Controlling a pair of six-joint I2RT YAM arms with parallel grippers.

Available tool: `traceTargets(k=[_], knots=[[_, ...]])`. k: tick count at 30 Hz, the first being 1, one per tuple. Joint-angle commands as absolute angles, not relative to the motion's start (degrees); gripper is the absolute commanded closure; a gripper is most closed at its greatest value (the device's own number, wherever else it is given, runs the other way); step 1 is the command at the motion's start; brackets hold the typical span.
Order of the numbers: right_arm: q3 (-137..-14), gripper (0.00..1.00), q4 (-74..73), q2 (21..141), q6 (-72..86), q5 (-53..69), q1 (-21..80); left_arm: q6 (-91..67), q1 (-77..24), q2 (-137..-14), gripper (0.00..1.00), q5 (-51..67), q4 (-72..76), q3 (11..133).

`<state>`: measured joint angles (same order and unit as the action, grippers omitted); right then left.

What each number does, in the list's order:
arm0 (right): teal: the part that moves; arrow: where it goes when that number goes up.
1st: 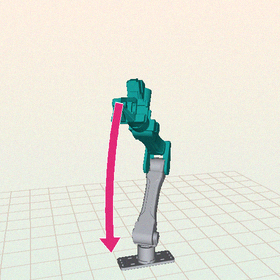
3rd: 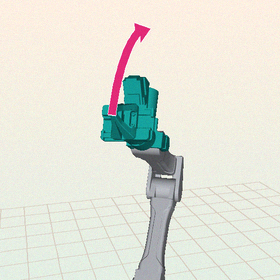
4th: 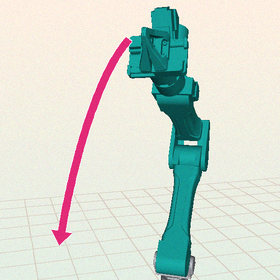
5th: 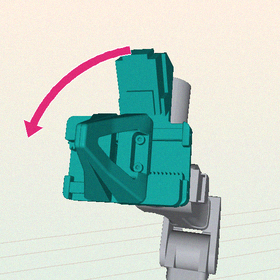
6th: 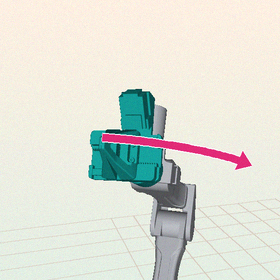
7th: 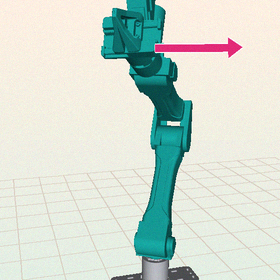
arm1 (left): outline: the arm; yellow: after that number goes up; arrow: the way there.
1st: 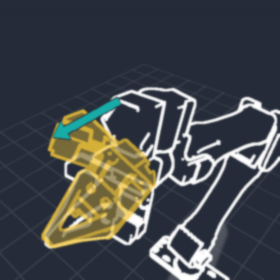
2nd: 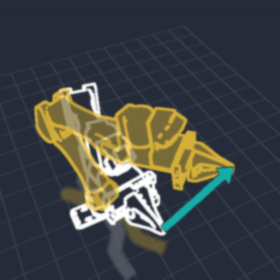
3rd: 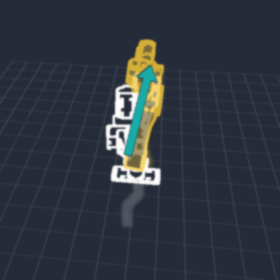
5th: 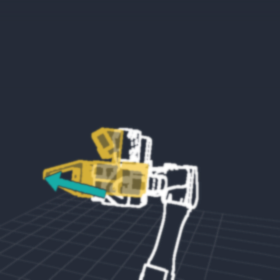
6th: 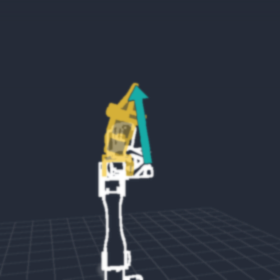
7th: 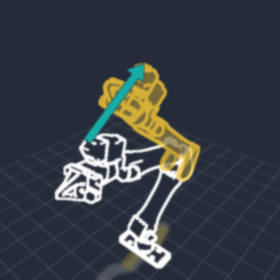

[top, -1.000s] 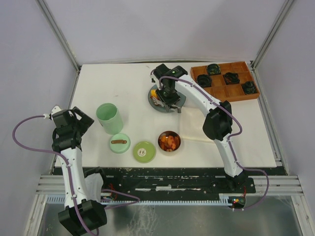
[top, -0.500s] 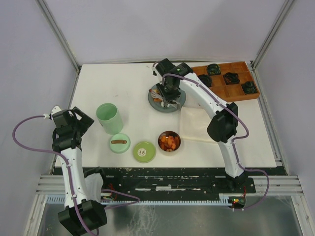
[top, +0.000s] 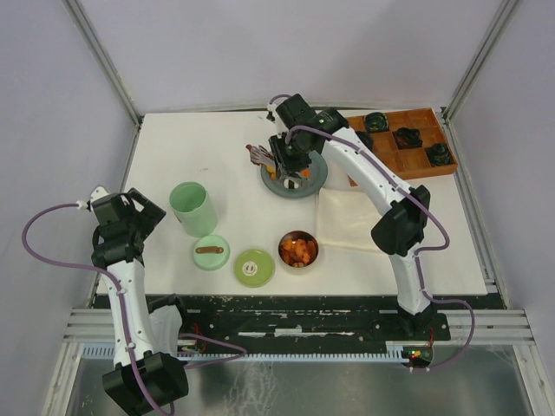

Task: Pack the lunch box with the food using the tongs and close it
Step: Pick up the fake food from the plate, then place the fake food in the packing box.

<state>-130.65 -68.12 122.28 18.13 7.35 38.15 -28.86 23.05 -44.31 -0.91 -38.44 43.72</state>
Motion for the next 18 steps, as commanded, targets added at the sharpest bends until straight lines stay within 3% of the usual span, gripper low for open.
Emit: traceTargets(k=[1, 18], knots=[[-132.66, 0.68, -62.3, 117.06, 21.34, 11.47, 40.52, -29.18, 23.16, -43.99, 0.01, -0.25, -35.82, 44.03], [-134.48, 0.66, -56.49, 115.75, 22.57, 11.85, 51.41, -29.38, 23.18, -43.75, 0.0, -0.76, -35.89, 44.03]])
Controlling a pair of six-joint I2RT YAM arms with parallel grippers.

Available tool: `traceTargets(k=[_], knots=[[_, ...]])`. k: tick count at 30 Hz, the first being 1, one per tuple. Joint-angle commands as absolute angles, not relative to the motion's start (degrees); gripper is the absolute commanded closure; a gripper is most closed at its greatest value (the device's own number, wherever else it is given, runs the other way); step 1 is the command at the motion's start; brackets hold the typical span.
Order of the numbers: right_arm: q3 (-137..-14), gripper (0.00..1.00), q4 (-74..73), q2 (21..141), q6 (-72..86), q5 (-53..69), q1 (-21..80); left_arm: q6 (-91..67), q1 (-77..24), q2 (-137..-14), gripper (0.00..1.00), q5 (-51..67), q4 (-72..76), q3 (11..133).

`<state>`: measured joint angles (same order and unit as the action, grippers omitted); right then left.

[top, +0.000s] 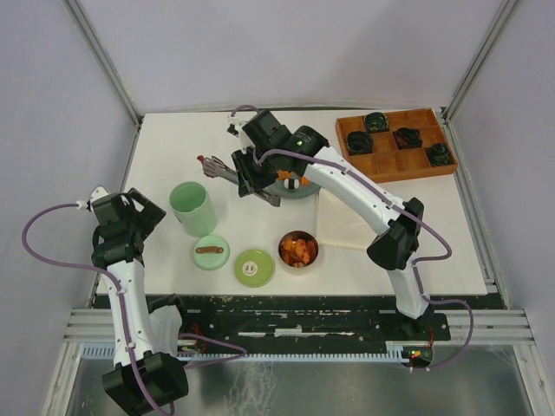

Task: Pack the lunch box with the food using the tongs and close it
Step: Place the fake food in the packing box.

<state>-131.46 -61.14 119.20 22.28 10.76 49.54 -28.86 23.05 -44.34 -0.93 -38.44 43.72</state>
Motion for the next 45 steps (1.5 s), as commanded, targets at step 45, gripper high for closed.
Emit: traceTargets(k=[45], knots=[[-143.88, 0.57, -59.79, 129.21, 18.18, 7.11, 59.92, -29.62, 23.18, -43.65, 0.0, -1.08, -36.17, 44.1]])
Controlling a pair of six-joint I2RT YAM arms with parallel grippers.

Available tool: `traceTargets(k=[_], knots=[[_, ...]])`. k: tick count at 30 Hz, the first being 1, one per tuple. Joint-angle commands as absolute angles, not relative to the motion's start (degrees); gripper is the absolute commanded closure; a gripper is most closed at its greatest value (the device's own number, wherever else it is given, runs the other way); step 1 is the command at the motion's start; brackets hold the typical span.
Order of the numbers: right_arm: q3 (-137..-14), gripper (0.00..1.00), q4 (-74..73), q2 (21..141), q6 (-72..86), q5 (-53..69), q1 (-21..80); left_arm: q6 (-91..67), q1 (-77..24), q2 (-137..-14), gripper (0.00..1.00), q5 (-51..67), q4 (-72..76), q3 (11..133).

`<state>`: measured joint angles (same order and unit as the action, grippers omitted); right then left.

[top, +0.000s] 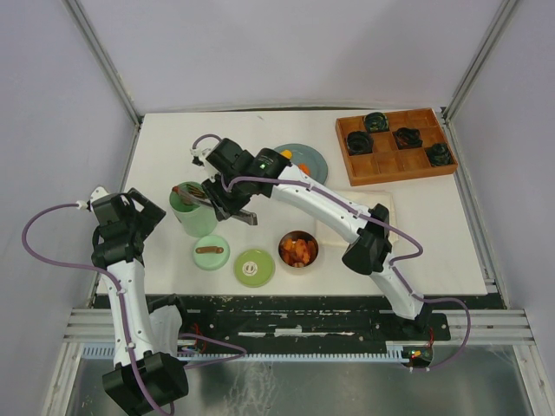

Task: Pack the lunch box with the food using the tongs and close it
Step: Place the fake food in the packing box.

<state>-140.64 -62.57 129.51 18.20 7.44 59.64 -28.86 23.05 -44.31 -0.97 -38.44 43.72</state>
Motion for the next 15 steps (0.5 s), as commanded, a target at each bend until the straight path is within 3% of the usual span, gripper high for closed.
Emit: traceTargets(k=[1, 15], knots=[[-143.86, 0.57, -59.68, 129.21, 18.19, 7.12, 59.91, -29.62, 23.13, -43.68, 0.0, -1.06, -36.11, 44.12], [-143.77, 0.53, -59.33, 128.7, 18.44, 7.91, 59.94, -29.6, 23.21, -43.84, 0.0, -0.79, -35.97, 44.02]])
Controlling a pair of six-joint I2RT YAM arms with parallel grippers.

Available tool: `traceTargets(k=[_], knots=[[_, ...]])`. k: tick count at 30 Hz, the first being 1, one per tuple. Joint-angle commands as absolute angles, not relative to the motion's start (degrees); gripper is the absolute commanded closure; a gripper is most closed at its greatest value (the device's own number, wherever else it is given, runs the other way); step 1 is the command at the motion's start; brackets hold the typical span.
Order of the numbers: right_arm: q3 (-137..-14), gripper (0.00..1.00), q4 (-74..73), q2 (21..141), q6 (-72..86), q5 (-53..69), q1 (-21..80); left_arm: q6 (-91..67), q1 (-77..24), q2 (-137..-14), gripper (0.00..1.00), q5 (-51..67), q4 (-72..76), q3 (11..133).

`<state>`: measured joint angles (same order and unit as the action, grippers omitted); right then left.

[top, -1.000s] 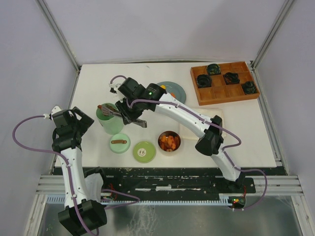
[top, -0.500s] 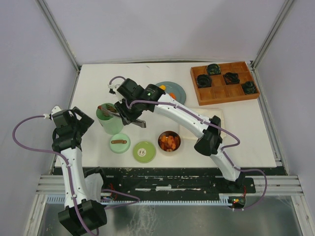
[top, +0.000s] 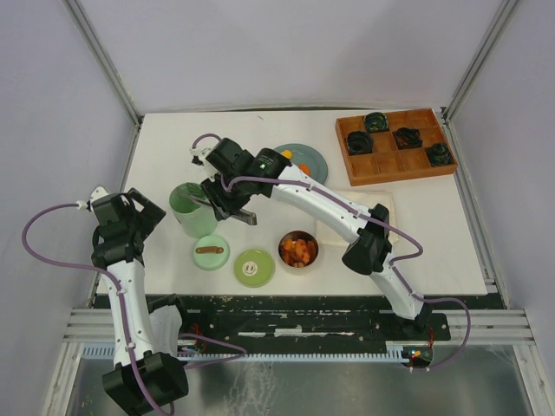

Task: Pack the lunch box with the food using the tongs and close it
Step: Place the fake food in the packing box.

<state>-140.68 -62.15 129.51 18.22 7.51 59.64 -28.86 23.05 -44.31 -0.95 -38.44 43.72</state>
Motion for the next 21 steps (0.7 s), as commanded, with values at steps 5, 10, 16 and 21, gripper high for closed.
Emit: traceTargets(k=[5, 10, 16, 21], knots=[[-143.87, 0.53, -58.91, 127.48, 18.63, 8.43, 59.87, -29.61, 23.18, -43.94, 0.0, -0.74, -35.95, 44.01], [-143.34, 0.53, -58.45, 123.76, 18.43, 6.17, 58.91, -29.62, 23.14, -44.05, 0.0, -0.51, -35.88, 44.03], [-136.12, 0.53, -56.97, 115.73, 18.85, 1.85, 54.5, -29.38, 23.18, -44.24, 0.0, 0.73, -35.24, 43.71], [-126.04, 0.53, -55.54, 109.12, 20.3, 1.13, 49.42, -28.31, 23.17, -45.96, 0.01, 5.1, -33.38, 44.07]])
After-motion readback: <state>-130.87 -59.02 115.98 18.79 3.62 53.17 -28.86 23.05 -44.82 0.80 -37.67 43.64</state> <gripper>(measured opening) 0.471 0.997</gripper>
